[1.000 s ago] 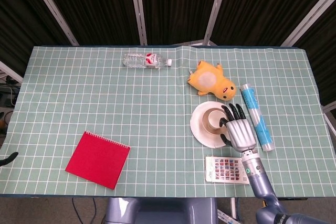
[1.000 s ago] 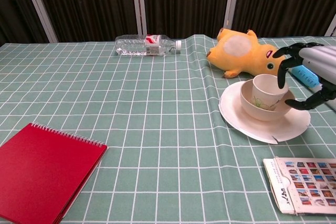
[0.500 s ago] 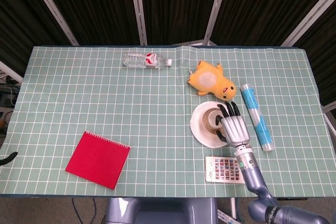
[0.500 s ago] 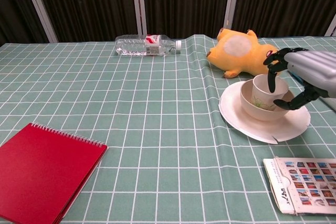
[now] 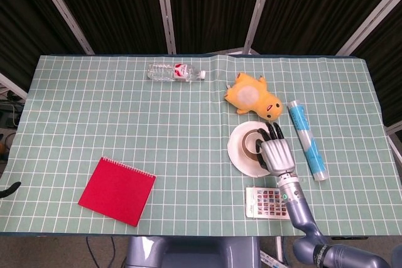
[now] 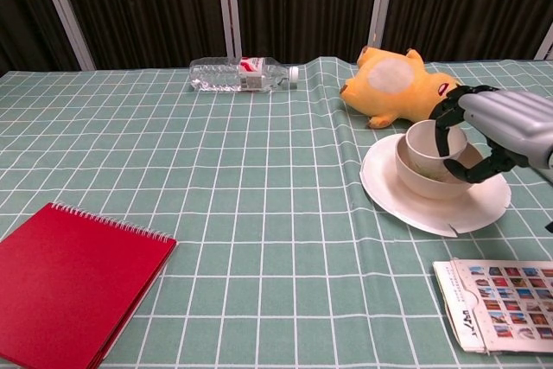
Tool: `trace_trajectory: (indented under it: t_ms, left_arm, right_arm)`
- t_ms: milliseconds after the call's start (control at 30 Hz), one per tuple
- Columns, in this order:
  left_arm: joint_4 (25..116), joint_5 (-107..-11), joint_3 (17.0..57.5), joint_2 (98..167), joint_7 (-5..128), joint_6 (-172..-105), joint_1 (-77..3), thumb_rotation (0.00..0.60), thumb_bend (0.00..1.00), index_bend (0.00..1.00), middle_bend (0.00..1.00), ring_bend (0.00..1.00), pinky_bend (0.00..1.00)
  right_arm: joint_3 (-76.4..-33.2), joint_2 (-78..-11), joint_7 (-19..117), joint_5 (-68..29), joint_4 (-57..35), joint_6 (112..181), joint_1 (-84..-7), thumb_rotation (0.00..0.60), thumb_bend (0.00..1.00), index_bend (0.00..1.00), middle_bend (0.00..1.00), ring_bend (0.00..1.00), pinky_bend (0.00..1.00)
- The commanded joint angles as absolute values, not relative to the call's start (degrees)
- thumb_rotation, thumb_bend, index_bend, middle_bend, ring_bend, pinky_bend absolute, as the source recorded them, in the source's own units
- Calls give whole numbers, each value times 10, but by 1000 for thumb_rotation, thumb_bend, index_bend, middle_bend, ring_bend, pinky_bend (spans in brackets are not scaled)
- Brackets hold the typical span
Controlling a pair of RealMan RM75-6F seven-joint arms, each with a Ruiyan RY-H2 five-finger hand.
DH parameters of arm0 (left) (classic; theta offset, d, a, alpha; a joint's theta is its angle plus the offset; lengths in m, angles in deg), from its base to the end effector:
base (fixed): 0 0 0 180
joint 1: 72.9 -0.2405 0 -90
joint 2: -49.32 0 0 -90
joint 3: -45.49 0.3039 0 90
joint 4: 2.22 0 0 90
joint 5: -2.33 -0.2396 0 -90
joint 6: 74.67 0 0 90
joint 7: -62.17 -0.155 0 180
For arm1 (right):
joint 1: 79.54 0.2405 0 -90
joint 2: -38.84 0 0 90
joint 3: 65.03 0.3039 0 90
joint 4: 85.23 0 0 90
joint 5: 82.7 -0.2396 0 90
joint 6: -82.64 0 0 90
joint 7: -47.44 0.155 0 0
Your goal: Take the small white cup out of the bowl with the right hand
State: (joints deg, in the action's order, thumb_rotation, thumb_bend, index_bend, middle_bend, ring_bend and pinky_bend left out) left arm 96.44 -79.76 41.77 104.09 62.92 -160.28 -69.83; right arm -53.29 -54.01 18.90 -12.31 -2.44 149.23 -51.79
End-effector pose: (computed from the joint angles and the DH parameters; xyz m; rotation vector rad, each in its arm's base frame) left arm -0.3641 0.1889 0.2090 -1.3101 -0.8953 -0.8434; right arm -0.2436 -0.3437 -0.0379 1.6409 -0.8418 0.8566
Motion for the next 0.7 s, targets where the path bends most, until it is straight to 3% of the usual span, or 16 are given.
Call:
trace_trajectory:
  t_ms: [33,433,700]
  left_arm:
    - [965,-798,418,1042,627,-1603,-698,600,0,0,0,0,0]
    - [967,-797,417,1043,622,-1606,-699,600,0,0,0,0,0]
    - [971,-798,417,1044,611,-1608,-699,600,0,0,0,0,0]
  right_arm:
    - [-535,-530,190,-111,-6,1506,-519,600,498,630,187,0,0]
    - [-509,-423,203,-97,96,1573,-548,600,485,635,188,0,0]
    - [-509,-394,258,-164,31,1545,-571,600,477,640,188,0,0]
